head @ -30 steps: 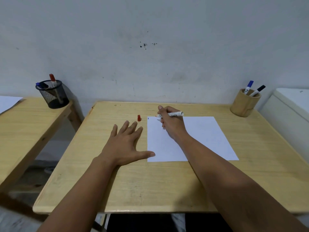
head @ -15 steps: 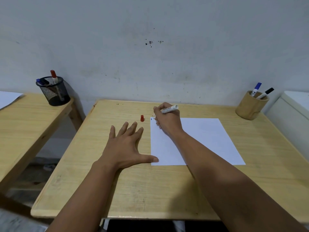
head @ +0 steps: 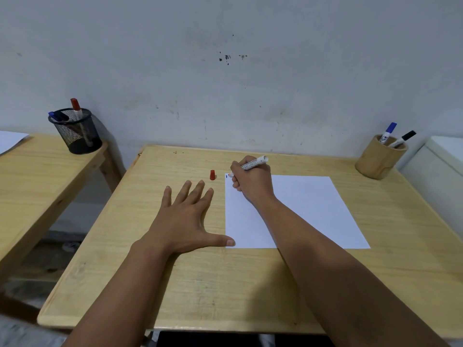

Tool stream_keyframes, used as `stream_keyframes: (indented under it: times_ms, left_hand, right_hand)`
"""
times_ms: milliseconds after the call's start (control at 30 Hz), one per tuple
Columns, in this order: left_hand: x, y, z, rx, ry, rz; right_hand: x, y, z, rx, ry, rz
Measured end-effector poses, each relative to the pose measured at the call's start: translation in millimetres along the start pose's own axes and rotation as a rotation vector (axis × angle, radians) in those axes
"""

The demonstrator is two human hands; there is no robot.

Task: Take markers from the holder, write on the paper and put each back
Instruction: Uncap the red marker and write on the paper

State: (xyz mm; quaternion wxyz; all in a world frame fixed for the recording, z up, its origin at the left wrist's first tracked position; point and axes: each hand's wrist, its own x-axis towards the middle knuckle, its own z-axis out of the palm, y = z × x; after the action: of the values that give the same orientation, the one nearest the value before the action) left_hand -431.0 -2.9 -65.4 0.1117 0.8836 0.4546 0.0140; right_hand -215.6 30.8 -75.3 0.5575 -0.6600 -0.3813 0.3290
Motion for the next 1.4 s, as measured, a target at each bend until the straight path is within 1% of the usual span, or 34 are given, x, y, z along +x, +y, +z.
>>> stream_keyframes:
  times_ms: [533, 1100, 1200, 1300, 1367, 1400]
  left_hand:
    - [0.1, -0.4, -0.6, -0.004, 0.0, 0.007]
    - [0.4, -0.7, 0.7, 0.008, 0.014, 0.006]
    - [0.6, -0.5, 0.1, 0.001, 0.021, 0.004]
    - [-0.9, 0.3, 0.2, 0.003, 0.015, 0.01]
    - [-2.2, 1.4, -2.2, -0.05, 0.02, 0.0]
    - [-0.6, 2.2, -4.6, -0.111, 0.051, -0.021]
  right_hand:
    - [-2.1, -0.8, 0.5, -0.162, 0.008, -0.06]
    - [0.5, 0.8, 1.4, -0.152, 0.006, -0.054]
    - [0.2, -0.4, 1.5, -0.134, 0.0, -0.032]
    - [1.2, -0.1, 0.3, -0.025, 0.021, -0.015]
    - [2.5, 0.0, -0.3, 0.046, 0.007, -0.005]
    - [3.2, -1.0, -0.9, 0.063, -0.012, 0.003]
